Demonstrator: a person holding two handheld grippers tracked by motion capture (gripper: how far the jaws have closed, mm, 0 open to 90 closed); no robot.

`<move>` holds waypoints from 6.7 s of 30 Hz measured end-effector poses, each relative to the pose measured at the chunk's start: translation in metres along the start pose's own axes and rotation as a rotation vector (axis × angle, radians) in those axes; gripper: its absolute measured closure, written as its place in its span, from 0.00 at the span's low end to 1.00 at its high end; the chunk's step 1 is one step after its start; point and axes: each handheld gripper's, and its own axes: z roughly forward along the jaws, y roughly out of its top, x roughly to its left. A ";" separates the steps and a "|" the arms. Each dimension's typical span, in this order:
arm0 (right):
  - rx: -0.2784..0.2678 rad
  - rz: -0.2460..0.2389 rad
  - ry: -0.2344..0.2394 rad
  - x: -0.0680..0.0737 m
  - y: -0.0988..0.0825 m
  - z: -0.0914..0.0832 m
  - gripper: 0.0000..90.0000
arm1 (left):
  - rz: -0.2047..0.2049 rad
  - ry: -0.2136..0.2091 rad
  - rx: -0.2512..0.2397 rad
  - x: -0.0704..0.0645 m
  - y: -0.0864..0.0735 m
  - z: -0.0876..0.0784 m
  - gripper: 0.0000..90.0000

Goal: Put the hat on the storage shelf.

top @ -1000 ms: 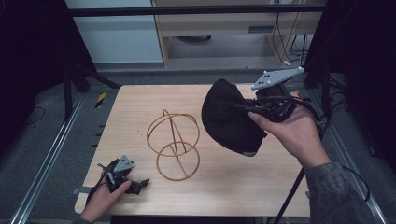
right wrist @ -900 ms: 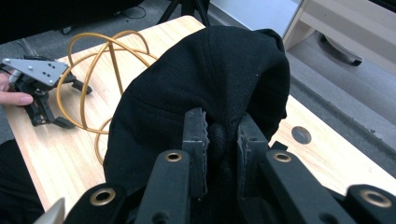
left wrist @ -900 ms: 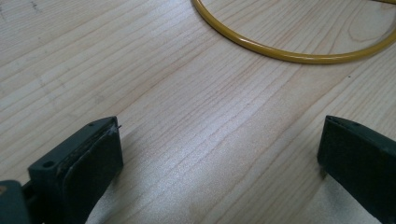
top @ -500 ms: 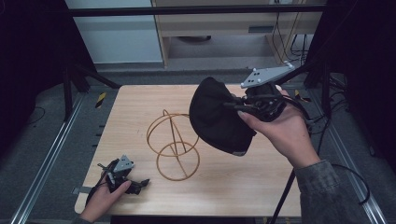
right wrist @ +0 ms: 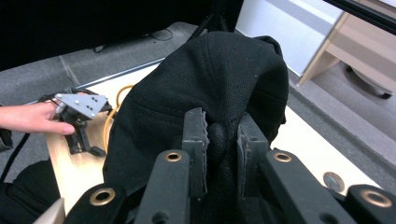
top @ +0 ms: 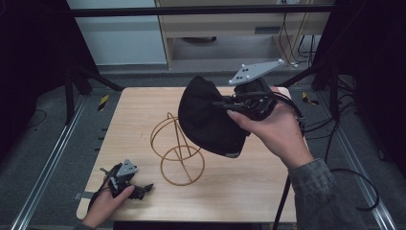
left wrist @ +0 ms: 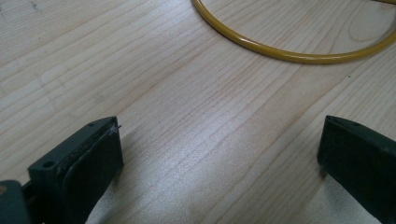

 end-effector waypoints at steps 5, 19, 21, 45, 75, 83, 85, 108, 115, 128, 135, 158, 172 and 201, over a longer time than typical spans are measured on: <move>-0.002 -0.014 0.024 0.007 0.011 0.013 0.86 | 0.002 0.000 0.001 0.000 0.000 0.000 0.00; 0.028 -0.037 0.074 0.020 0.030 0.049 0.86 | 0.005 -0.002 0.002 0.000 0.000 0.000 0.00; 0.032 -0.039 0.086 0.022 0.032 0.055 0.85 | 0.005 -0.003 0.002 0.000 0.000 0.000 0.00; 0.121 -0.056 0.118 0.031 0.047 0.105 0.84 | 0.005 -0.003 0.002 0.000 0.000 0.000 0.00; 0.189 -0.054 0.134 0.036 0.044 0.132 0.78 | 0.006 -0.003 0.001 0.000 0.000 0.000 0.00; 0.197 -0.038 0.135 0.032 0.042 0.128 0.72 | 0.005 -0.003 0.001 0.000 0.000 0.000 0.00; 0.194 -0.031 0.132 0.032 0.042 0.126 0.71 | 0.005 -0.003 0.001 0.000 0.000 0.000 0.00; 0.182 0.007 0.105 0.016 0.027 0.105 0.66 | 0.006 -0.004 0.002 0.001 0.001 0.000 0.00; 0.179 0.023 0.076 0.005 0.019 0.095 0.66 | 0.008 -0.005 0.003 0.001 0.001 0.000 0.00; 0.149 0.069 -0.003 -0.013 -0.005 0.076 0.67 | 0.006 -0.005 0.003 0.000 0.000 0.000 0.00; 0.137 0.091 -0.017 -0.016 -0.014 0.072 0.61 | 0.007 -0.005 0.004 0.000 0.000 0.000 0.00; 0.082 0.120 -0.078 -0.012 -0.031 0.060 0.23 | 0.006 -0.005 0.001 0.000 0.000 0.000 0.00; 0.078 0.139 -0.139 -0.015 -0.070 0.064 0.11 | 0.006 -0.004 0.001 0.000 0.000 0.000 0.00; 0.165 0.242 -0.169 -0.036 -0.171 0.065 0.15 | 0.008 -0.005 0.004 -0.001 0.000 0.000 0.00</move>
